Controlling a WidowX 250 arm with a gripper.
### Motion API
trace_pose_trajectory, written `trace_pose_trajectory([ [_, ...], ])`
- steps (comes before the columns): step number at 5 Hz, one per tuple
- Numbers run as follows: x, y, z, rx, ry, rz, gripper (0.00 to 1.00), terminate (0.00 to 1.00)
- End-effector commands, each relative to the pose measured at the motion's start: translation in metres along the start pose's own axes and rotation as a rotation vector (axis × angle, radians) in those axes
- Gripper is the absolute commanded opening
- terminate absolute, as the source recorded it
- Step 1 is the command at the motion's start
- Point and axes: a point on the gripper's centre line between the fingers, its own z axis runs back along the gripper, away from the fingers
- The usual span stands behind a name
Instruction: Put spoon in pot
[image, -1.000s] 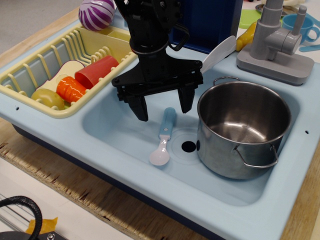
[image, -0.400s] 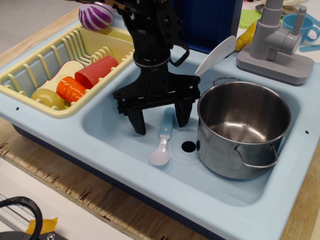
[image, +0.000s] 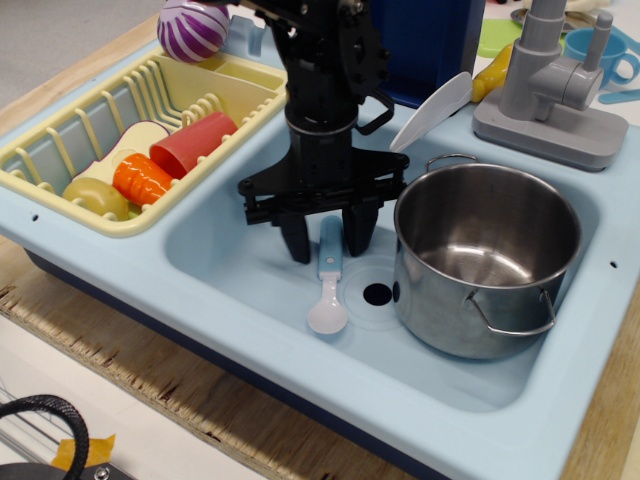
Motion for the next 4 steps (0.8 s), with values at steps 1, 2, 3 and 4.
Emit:
trace_pose_trajectory([
  [1,-0.001,0.001,0.000,0.006,0.010,0.000,0.00,0.00],
  [2,-0.001,0.008,0.016,0.033,-0.015,0.022,0.00,0.00],
  [3,0.001,0.014,0.043,0.079,-0.076,0.049,0.00,0.00],
  [4,0.009,0.015,0.075,0.088,-0.153,0.069,0.00,0.00],
])
